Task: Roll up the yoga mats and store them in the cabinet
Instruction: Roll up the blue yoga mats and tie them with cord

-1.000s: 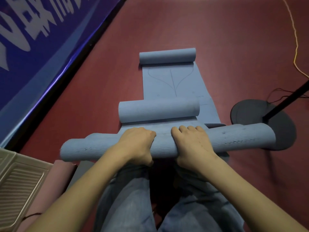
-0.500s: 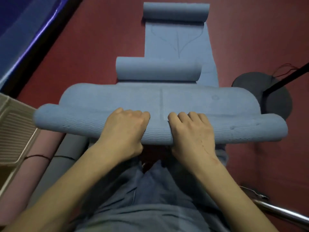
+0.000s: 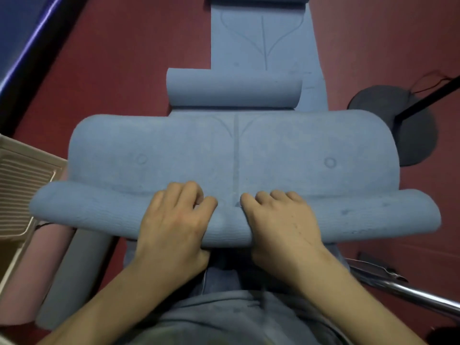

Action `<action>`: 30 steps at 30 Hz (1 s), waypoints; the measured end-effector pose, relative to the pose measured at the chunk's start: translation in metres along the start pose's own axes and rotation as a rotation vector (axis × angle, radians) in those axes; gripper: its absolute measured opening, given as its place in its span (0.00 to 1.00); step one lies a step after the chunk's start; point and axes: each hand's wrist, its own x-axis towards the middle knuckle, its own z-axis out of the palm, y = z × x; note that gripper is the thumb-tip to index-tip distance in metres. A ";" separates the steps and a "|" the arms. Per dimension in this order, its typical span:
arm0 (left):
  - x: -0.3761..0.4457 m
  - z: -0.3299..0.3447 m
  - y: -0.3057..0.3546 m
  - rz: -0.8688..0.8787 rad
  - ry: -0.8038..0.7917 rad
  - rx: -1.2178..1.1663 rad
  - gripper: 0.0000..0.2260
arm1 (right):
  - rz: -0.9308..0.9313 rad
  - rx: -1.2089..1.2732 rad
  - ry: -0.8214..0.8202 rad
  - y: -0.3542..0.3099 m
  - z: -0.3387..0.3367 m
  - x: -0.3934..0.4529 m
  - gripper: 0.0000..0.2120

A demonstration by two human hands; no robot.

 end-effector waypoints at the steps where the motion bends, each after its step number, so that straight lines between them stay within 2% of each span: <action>1: 0.002 -0.002 -0.001 0.003 0.004 -0.004 0.24 | -0.048 -0.010 -0.053 0.003 -0.007 0.004 0.26; 4: 0.007 -0.007 -0.003 0.036 0.032 -0.045 0.28 | -0.131 0.082 -0.096 0.017 -0.024 0.014 0.22; 10: 0.005 -0.007 -0.007 0.058 -0.021 -0.034 0.22 | -0.150 0.147 -0.374 0.024 -0.050 0.040 0.24; 15: 0.012 0.004 -0.015 0.084 -0.027 0.068 0.19 | -0.142 0.173 -0.414 0.024 -0.048 0.047 0.24; 20: 0.023 0.002 -0.015 0.120 -0.117 0.095 0.20 | -0.084 0.104 -0.162 0.018 -0.034 0.027 0.22; 25: 0.036 -0.001 -0.017 0.122 -0.185 0.033 0.24 | -0.042 0.043 0.185 0.006 -0.007 0.008 0.29; 28: 0.043 -0.003 -0.022 0.169 -0.209 -0.004 0.24 | 0.002 0.081 0.295 0.006 0.006 -0.002 0.32; 30: 0.045 -0.004 -0.022 0.206 -0.206 -0.037 0.23 | 0.050 0.077 0.357 0.004 0.013 -0.006 0.30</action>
